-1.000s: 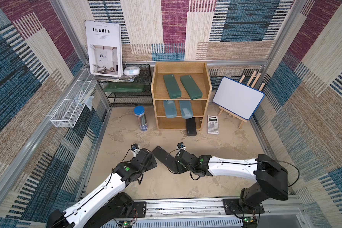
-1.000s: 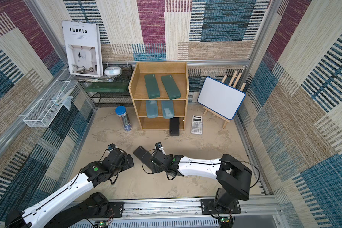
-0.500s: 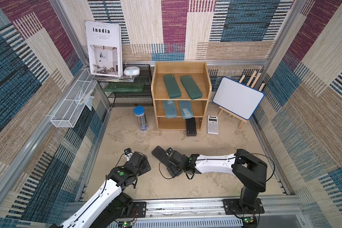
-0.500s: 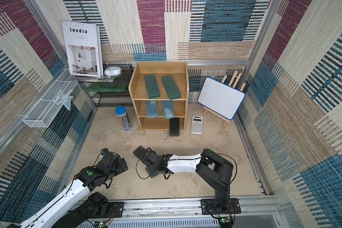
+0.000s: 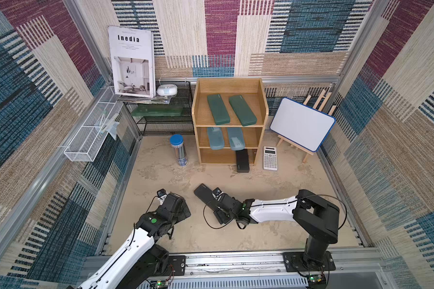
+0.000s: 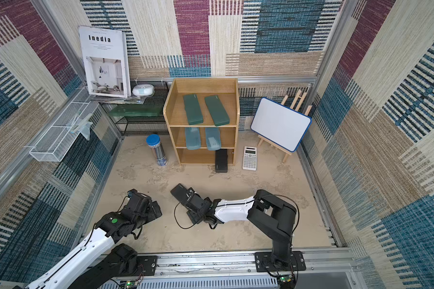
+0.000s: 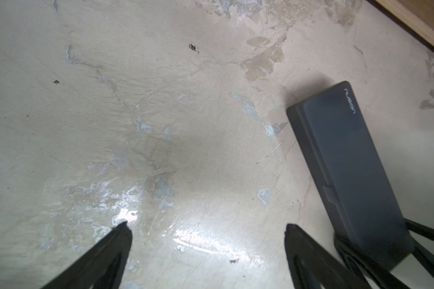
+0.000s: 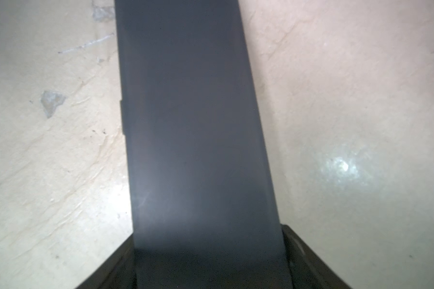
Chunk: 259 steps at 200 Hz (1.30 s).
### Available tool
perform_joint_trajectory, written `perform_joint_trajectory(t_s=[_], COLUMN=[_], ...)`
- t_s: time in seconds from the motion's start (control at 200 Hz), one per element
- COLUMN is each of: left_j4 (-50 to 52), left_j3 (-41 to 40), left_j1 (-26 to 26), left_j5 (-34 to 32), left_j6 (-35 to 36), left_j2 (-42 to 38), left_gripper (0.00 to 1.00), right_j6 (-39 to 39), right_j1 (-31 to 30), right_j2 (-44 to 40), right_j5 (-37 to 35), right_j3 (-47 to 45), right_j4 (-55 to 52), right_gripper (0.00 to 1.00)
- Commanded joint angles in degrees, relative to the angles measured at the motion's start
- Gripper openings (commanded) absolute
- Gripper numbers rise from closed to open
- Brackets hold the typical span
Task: Place the pencil cases on the shelf according to color
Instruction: Pick up the pencil case from the center of the board, then place the pencil case on the shelf.
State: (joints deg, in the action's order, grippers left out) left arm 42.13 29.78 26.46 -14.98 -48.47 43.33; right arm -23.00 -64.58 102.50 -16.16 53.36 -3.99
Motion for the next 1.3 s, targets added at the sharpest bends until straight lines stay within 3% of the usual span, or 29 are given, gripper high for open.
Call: perform_joint_trajectory(t_s=[0.0,0.185,0.321,0.972,1.292], left_j4=[-0.3,-1.4,-2.9,-7.2,-5.1], left_j3=[0.5,0.3,0.1,-0.7,0.5], left_j1=[-0.2,-0.4,-0.4,-1.7,-2.1], left_j5=[0.2,0.5,1.0,5.3,5.6], left_j6=[1.0,1.5,1.8,0.1,2.3], left_j2=[0.1,0.6,1.9,5.5,5.7], left_gripper=[0.99,0.99,0.99,0.99,0.99], right_j6=[-4.0,-10.2,-14.7,-18.9,-18.3], right_j1=[0.0,0.0,0.1,11.2,12.6], right_j2=[-3.6,-11.7,-12.1,16.3,22.1], right_j5=[-3.5,-10.3,-15.6,-11.4,-10.3], right_j3=[-1.8,-4.3,-3.0,30.2,37.7], right_j4=[-3.4,-1.4,-1.3,-7.8,-12.4], right_gripper=[0.73,0.66,0.65,0.62,0.77])
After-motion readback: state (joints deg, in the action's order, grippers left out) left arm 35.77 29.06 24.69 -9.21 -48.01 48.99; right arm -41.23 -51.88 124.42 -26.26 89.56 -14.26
